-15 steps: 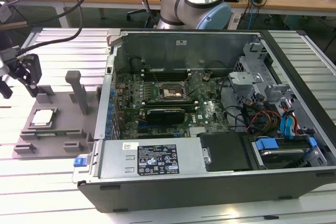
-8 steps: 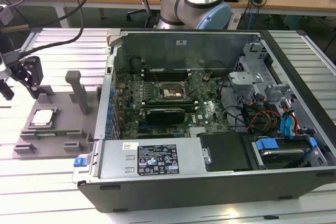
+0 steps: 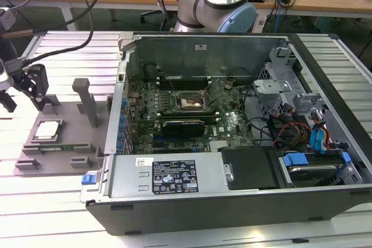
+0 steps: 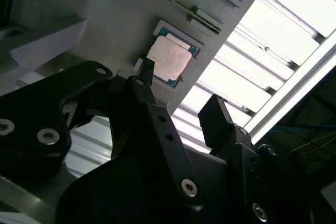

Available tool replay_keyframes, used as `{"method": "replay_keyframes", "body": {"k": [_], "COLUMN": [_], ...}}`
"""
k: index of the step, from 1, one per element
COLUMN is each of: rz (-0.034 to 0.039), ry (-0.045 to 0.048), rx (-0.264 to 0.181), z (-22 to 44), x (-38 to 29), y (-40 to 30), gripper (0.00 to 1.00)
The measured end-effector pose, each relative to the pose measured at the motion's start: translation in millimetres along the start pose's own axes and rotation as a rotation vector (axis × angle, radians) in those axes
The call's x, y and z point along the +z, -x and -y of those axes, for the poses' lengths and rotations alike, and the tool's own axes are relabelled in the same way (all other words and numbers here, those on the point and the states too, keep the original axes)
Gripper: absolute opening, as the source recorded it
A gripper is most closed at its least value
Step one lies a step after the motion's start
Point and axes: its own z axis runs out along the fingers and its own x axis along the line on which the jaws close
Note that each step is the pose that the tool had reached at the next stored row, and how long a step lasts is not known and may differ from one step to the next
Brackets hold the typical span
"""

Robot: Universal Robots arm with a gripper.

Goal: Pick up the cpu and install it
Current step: 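Pick up the cpu and move it towards the insertion slot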

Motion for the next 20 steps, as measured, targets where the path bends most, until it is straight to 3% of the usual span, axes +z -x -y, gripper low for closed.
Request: {"method": "replay_keyframes", "body": {"k": [20], "rz": [0.0], "ry": [0.0], "rx": [0.0], "z": [-0.4], "x": [11.4], "y": [-0.3], "gripper": [0.62]}}
